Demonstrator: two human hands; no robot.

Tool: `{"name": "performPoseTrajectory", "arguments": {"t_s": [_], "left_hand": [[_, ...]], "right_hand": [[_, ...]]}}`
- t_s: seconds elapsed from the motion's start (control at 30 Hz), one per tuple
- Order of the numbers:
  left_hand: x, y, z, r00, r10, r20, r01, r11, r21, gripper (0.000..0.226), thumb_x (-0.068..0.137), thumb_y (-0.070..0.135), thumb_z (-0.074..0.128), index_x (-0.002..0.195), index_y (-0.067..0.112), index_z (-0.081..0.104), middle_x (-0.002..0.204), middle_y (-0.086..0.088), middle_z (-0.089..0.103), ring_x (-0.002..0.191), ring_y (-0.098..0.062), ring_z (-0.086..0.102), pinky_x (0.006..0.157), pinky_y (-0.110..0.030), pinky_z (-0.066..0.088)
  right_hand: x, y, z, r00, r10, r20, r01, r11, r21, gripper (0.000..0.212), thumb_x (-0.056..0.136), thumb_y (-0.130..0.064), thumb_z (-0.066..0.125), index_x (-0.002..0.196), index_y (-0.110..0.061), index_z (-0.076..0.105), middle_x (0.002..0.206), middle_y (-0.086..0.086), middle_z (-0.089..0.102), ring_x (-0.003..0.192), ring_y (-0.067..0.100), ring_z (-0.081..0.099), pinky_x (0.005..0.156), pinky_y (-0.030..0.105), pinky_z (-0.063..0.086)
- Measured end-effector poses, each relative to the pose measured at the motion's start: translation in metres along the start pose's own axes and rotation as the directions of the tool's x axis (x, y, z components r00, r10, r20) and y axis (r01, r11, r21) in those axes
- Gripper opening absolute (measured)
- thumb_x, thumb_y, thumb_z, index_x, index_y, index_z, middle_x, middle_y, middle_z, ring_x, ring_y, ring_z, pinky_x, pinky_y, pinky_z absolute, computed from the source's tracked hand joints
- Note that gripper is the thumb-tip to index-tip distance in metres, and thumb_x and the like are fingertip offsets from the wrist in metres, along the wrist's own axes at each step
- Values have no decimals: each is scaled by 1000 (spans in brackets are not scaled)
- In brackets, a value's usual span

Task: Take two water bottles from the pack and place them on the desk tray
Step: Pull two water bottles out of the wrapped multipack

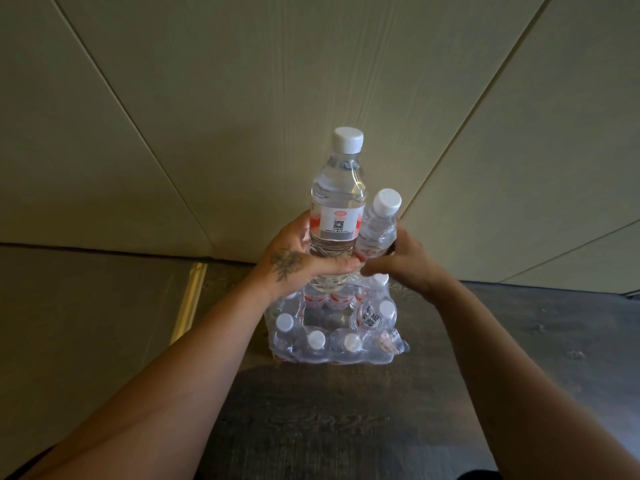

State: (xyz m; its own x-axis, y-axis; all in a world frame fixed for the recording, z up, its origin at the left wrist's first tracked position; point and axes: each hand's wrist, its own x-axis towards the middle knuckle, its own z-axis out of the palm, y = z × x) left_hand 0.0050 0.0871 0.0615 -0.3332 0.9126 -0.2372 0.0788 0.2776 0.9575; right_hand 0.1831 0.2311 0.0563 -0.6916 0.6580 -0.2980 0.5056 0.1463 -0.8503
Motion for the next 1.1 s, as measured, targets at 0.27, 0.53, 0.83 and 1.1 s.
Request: {"name": "performPoseTrajectory", "arguments": {"t_s": [0.27,0.53,0.83,1.1], "left_hand": [[1,0,1,1000,2,12,-2,1000,-7,71,51,54,98,113,55,62,110,43,74,101,24,67,85,-13,48],[-2,-9,-11,999,-22,-30,23,999,38,78,52,55,100,123,47,68,122,22,80,111,7,73,104,-33,55],[-35,1,-15,991,-124,-48,122,992,-44,77,51,60,95,121,45,67,120,14,80,112,-5,74,95,-32,55],[-83,42,-6,982,-151,-110,127,971,-203,66,61,64,89,122,48,68,115,19,83,102,-2,79,88,-37,61]], "right_hand": [[2,36,52,989,-43,-142,26,992,-121,53,79,-20,93,126,-18,67,115,-2,78,108,14,75,97,45,63],[-7,36,45,987,-39,-159,15,989,-147,75,69,-52,87,134,-22,63,123,-1,76,113,19,75,99,53,62],[-51,31,40,995,24,-102,-16,997,81,70,69,-59,83,128,-34,56,118,-7,77,103,12,78,92,46,64],[-104,-9,59,999,38,10,-38,832,554,38,82,-26,76,119,-30,72,111,4,80,102,22,77,84,30,63]]}}
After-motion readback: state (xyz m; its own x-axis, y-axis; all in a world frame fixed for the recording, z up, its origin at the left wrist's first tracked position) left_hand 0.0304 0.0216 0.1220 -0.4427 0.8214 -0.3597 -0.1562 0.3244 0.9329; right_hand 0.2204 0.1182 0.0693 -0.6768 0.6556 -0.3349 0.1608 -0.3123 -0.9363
